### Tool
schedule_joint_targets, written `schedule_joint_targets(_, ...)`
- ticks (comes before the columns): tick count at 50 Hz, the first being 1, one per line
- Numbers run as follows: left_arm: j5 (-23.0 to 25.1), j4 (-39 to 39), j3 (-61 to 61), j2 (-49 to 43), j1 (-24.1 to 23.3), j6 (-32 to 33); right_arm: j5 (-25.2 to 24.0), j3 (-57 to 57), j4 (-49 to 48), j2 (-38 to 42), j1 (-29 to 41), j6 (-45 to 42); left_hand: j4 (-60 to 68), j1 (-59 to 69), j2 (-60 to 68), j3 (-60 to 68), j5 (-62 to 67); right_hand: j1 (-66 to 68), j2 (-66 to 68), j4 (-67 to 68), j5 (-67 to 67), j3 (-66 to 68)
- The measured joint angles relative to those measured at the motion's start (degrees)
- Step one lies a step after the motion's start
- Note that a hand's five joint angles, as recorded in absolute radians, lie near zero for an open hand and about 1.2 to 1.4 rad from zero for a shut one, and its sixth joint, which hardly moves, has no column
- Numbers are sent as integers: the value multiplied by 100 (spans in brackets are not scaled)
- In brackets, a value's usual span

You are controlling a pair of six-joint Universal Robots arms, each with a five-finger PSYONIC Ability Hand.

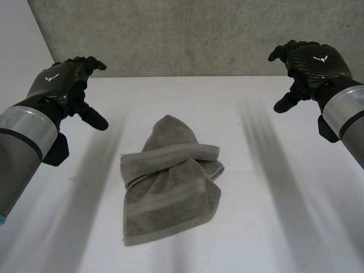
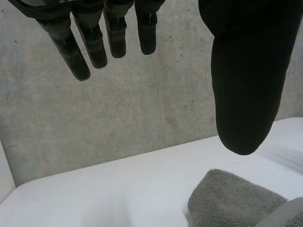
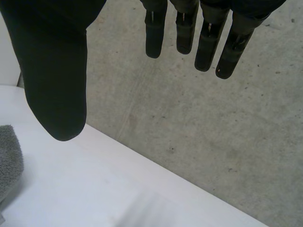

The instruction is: Fold the towel.

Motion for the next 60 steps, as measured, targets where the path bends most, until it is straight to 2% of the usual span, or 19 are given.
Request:
schedule_joint_targets(30,361,0,-15,-130,-5,-12,-162,-1,-19,167,-41,-52,-9,-7,-11,-11,0,-158,-146,-179,-170,-204)
schedule_joint_targets(33,423,1,-18,-172,-6,-13,-186,-3,-22,218,-45,-62,-467,-472,-489,-477,-369,-457,-417,-503,-541,-554)
schedule_joint_targets(39,489,5,-21,-227,-7,-15,-241,-5,-29,284,-53,-73,-542,-528,-542,-551,-419,-454,-412,-493,-554,-547)
schedule_joint_targets(40,492,4,-23,-230,-8,-15,-242,-5,-30,286,-54,-73,-391,-353,-307,-397,-319,-434,-403,-478,-540,-521)
schedule_joint_targets(41,493,3,-27,-236,-11,-15,-240,-5,-32,288,-57,-73,287,385,282,269,301,-331,-331,-356,-443,-314)
schedule_joint_targets(42,495,5,-32,-238,-13,-17,-238,-4,-33,288,-59,-73,287,385,282,269,301,-217,-214,-225,-321,-192)
schedule_joint_targets(43,495,6,-39,-240,-14,-17,-236,-4,-33,288,-61,-72,1539,1626,1536,1523,1545,-214,-206,-215,-323,-191)
schedule_joint_targets(45,500,22,-62,-243,-20,-18,-227,-9,-32,288,-65,-69,1823,1825,1823,1814,1827,-214,-206,-215,-323,-191)
schedule_joint_targets(51,566,248,-99,-303,-104,-14,-248,-69,-18,278,-77,-52,-124,-137,-121,-128,-97,-470,-422,-510,-607,-563)
schedule_joint_targets(55,653,398,-45,-453,-234,-4,-248,-60,-14,277,-87,-43,-365,-371,-371,-369,-345,-470,-422,-510,-607,-563)
schedule_joint_targets(59,835,513,159,-851,-528,131,-238,28,10,291,-99,-41,-385,-384,-388,-377,-360,-470,-422,-510,-607,-563)
schedule_joint_targets(60,953,530,341,-1169,-749,359,-245,130,24,311,-106,-46,-385,-384,-388,-377,-360,-470,-422,-511,-607,-563)
